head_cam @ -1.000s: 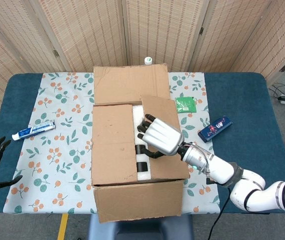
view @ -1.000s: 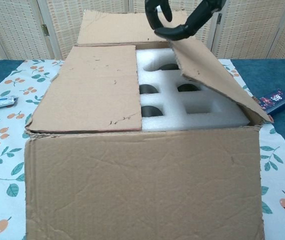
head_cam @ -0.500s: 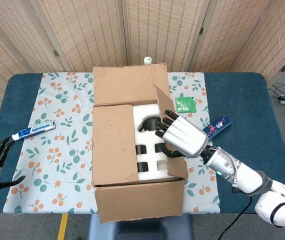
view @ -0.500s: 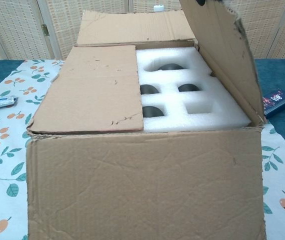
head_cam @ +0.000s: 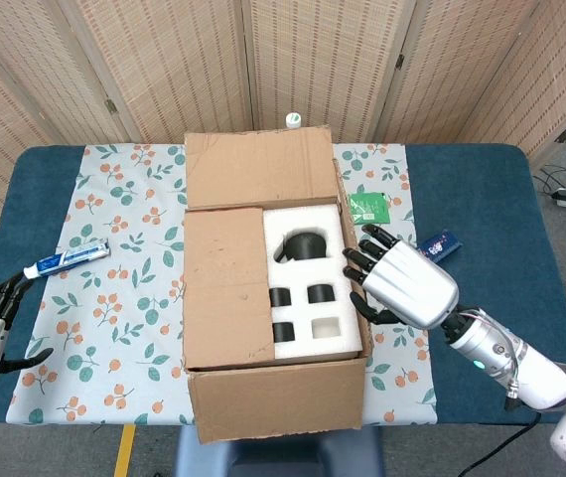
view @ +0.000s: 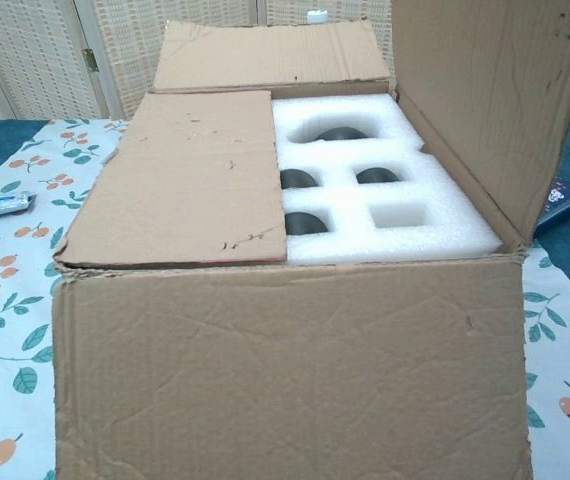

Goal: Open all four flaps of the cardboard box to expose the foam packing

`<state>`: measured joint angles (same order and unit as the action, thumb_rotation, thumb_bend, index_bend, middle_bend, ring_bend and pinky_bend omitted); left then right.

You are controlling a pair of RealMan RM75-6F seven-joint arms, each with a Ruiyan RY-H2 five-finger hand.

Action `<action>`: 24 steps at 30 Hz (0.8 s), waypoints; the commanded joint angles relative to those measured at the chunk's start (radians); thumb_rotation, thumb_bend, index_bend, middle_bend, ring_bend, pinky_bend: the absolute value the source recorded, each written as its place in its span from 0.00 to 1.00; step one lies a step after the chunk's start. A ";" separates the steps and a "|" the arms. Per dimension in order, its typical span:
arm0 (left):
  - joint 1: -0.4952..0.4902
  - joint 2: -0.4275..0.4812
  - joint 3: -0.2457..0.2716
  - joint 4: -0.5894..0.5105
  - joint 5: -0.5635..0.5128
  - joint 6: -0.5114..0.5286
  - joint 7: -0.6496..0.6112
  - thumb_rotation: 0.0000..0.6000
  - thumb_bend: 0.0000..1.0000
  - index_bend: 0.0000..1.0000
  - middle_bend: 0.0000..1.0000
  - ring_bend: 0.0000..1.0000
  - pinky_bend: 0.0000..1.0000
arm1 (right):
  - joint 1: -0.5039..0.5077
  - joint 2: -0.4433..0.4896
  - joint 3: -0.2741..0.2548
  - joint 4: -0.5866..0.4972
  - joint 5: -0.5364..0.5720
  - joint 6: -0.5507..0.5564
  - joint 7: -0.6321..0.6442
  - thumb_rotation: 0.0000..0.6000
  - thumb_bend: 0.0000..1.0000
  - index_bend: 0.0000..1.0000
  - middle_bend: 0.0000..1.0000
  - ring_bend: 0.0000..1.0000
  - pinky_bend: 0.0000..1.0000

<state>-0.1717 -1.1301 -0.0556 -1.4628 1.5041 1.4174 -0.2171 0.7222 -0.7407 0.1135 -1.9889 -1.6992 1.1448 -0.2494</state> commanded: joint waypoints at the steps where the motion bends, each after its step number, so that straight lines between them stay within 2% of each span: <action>1: -0.002 -0.002 0.000 0.000 -0.001 -0.004 0.003 1.00 0.10 0.00 0.00 0.00 0.00 | -0.040 0.025 -0.008 -0.006 -0.035 0.046 0.012 0.42 0.54 0.52 0.38 0.37 0.22; 8: -0.006 -0.005 0.001 0.000 -0.004 -0.011 0.011 1.00 0.10 0.00 0.00 0.00 0.00 | -0.109 0.058 -0.019 0.003 -0.072 0.107 0.038 0.41 0.54 0.52 0.38 0.37 0.22; 19: -0.006 -0.007 0.003 -0.002 -0.007 -0.012 0.020 1.00 0.10 0.00 0.00 0.00 0.00 | -0.283 0.075 -0.082 0.050 -0.124 0.239 -0.002 0.41 0.54 0.52 0.38 0.38 0.22; 24: -0.009 -0.012 0.004 -0.004 -0.007 -0.015 0.033 1.00 0.10 0.00 0.00 0.00 0.00 | -0.343 0.070 -0.104 0.076 -0.142 0.286 0.023 0.42 0.54 0.52 0.38 0.38 0.22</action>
<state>-0.1803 -1.1417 -0.0521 -1.4664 1.4976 1.4022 -0.1844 0.3949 -0.6687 0.0176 -1.9231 -1.8331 1.4157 -0.2359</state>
